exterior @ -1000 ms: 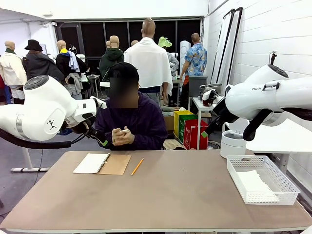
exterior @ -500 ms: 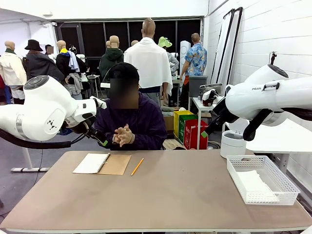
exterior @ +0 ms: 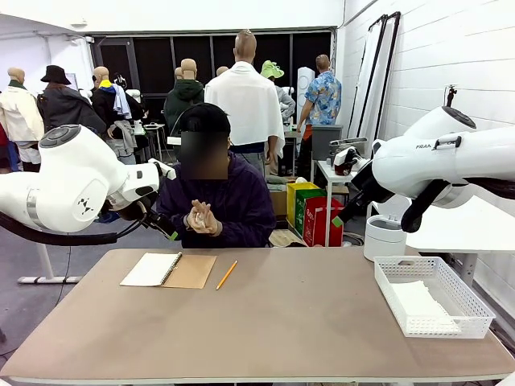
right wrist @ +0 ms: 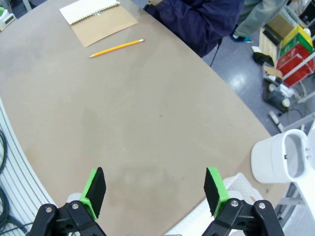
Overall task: Sort the paper based on its condition.
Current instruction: If a person hands you a paper, place it in the Organizing basket , and if it's crumpled, put it in the Trash can.
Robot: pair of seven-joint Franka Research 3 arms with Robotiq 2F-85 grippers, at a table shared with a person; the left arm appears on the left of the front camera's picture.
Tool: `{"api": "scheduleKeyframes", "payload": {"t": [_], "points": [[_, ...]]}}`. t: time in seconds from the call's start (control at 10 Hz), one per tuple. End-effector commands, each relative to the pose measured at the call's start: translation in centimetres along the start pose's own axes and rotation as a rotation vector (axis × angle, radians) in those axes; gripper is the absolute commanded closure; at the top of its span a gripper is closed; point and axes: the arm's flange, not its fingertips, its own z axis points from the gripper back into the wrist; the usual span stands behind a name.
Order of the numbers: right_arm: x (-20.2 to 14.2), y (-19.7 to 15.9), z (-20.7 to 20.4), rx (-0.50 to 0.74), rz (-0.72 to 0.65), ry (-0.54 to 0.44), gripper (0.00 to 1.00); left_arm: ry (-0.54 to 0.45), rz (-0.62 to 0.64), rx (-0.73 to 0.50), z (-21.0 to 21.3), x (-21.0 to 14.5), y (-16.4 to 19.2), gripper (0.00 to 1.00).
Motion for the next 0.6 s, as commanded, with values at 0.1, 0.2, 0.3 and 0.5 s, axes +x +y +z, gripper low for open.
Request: {"api": "scheduleKeyframes", "payload": {"t": [0.1, 0.2, 0.3, 0.5], "points": [[-0.08, 0.04, -0.04, -0.011, -0.006, 0.006, 0.00, 0.001, 0.001, 0.000, -0.04, -0.06, 0.11, 0.00], [-0.08, 0.04, -0.04, -0.011, -0.006, 0.006, 0.00, 0.001, 0.001, 0.000, -0.04, -0.06, 0.11, 0.00], [-0.08, 0.04, -0.04, -0.011, -0.006, 0.006, 0.00, 0.001, 0.001, 0.000, -0.04, -0.06, 0.11, 0.00], [-0.08, 0.04, -0.04, -0.011, -0.006, 0.006, 0.00, 0.001, 0.001, 0.000, -0.04, -0.06, 0.11, 0.00]]}}
